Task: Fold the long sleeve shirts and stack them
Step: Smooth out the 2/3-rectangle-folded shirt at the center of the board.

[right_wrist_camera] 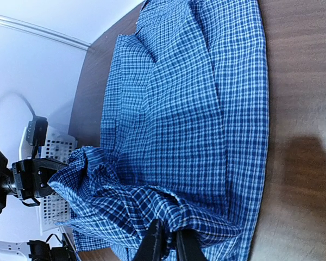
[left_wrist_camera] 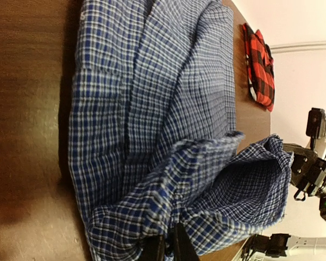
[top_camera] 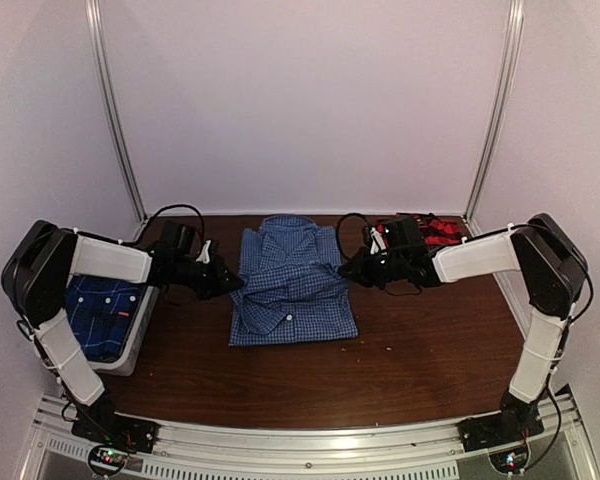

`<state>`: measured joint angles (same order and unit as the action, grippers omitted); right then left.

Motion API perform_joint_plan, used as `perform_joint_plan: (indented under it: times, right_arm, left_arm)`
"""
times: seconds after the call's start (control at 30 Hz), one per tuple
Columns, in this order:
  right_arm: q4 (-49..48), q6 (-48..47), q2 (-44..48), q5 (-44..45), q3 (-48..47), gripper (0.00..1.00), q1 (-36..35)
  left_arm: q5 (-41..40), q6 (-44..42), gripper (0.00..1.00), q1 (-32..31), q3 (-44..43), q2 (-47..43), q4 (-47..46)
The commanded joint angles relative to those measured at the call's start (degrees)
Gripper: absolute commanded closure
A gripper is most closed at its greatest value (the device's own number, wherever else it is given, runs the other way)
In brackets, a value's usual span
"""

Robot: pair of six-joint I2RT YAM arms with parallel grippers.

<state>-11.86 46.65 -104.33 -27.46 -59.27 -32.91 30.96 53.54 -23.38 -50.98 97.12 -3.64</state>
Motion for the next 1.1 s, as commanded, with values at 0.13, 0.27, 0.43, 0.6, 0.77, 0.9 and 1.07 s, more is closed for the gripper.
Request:
perform_joint_plan:
  times: [0.13,0.27,0.43,0.6,0.77,0.9,1.07]
  right_arm:
    - [0.2,-1.8,-8.0,-1.2,-9.6,0.82,3.2]
    - [3.0,-3.9,-9.4,-0.3,-12.2,0.68,3.8]
    - [6.7,-6.5,-8.5,2.1,-14.3,0.55,4.1]
    - [10.0,-9.5,-4.7,5.5,-14.8,0.51,3.2]
    - [11.5,-12.7,-3.0,5.8,-14.7,0.53,-1.5]
    - [11.0,-14.4,-4.4,4.8,-14.9,0.59,-6.5]
    - [10.6,-14.9,-9.9,3.4,-18.2,0.66,-10.5]
  left_arm:
    - [2.9,0.1,0.9,1.3,-8.1,9.0,-7.8]
    - [3.1,1.5,0.83,1.3,-8.8,10.5,-8.7]
    - [2.8,1.7,0.82,1.4,-8.7,10.7,-9.3]
    - [2.9,1.5,0.85,1.4,-9.5,11.1,-9.2]
    - [3.3,1.3,0.86,1.4,-10.0,11.1,-9.0]
    - [3.3,1.0,0.89,1.4,-10.6,11.2,-8.6]
    - [2.8,0.9,0.94,1.4,-12.9,11.7,-7.3]
